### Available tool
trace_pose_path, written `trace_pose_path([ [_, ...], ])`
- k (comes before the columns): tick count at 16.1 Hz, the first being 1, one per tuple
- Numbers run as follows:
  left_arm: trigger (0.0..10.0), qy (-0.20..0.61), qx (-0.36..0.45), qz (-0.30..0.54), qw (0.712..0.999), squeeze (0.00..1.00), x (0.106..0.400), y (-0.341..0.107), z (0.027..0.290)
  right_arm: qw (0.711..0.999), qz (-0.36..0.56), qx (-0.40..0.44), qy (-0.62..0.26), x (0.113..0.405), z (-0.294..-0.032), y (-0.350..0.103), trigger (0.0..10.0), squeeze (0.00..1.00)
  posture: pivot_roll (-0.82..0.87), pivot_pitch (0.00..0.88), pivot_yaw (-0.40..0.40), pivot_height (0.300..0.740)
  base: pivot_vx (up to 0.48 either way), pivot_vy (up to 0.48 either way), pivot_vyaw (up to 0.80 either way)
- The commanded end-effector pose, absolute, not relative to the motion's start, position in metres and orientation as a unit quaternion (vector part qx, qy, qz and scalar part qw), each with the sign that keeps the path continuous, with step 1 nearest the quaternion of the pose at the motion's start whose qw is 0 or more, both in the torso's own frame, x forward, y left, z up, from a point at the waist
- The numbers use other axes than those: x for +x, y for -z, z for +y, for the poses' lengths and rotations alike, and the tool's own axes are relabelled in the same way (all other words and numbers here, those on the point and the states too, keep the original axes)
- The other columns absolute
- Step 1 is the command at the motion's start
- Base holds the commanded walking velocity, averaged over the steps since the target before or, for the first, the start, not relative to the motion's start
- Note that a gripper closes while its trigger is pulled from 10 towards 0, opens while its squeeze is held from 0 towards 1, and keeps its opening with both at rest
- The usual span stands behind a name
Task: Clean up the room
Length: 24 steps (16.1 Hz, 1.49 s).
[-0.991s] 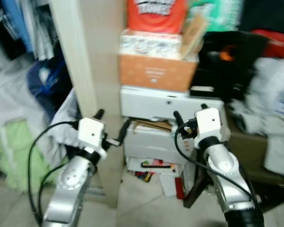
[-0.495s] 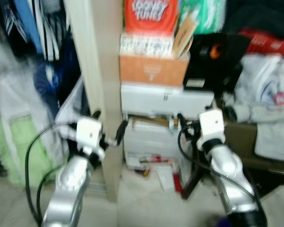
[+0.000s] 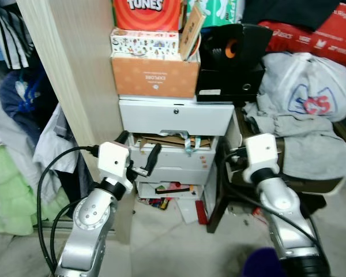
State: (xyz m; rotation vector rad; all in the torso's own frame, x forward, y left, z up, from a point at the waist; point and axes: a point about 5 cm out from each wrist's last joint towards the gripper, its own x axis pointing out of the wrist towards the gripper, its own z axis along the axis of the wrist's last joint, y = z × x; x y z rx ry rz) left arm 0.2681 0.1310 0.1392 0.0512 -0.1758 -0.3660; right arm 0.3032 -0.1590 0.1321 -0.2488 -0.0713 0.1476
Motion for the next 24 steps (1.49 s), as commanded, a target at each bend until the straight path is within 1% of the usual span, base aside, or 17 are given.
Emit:
trace_pose_path([
  [1,10.0,0.179,0.028,-0.086,0.98,0.0,0.268,-0.139,0.133,0.989,-0.038,-0.122,-0.079,0.304,-0.155,-0.133,10.0,0.0,-0.04,0.0,-0.036,0.74,0.0,-0.3,0.0],
  [9,10.0,0.175,0.021,-0.085,0.981,0.0,0.27,-0.138,0.135,0.988,-0.042,-0.126,-0.077,0.304,-0.154,-0.134,10.0,0.0,-0.04,0.0,-0.034,0.74,0.0,-0.031,0.0],
  [15,10.0,0.152,0.038,-0.09,0.984,0.0,0.271,-0.139,0.143,0.988,-0.046,-0.126,-0.076,0.304,-0.154,-0.135,10.0,0.0,-0.03,0.0,-0.033,0.74,0.0,0.0,0.8],
  [24,10.0,0.139,0.046,-0.094,0.985,0.0,0.272,-0.139,0.145,0.987,-0.05,-0.128,-0.08,0.306,-0.153,-0.137,10.0,0.0,-0.03,0.0,-0.034,0.74,0.0,0.0,0.8],
])
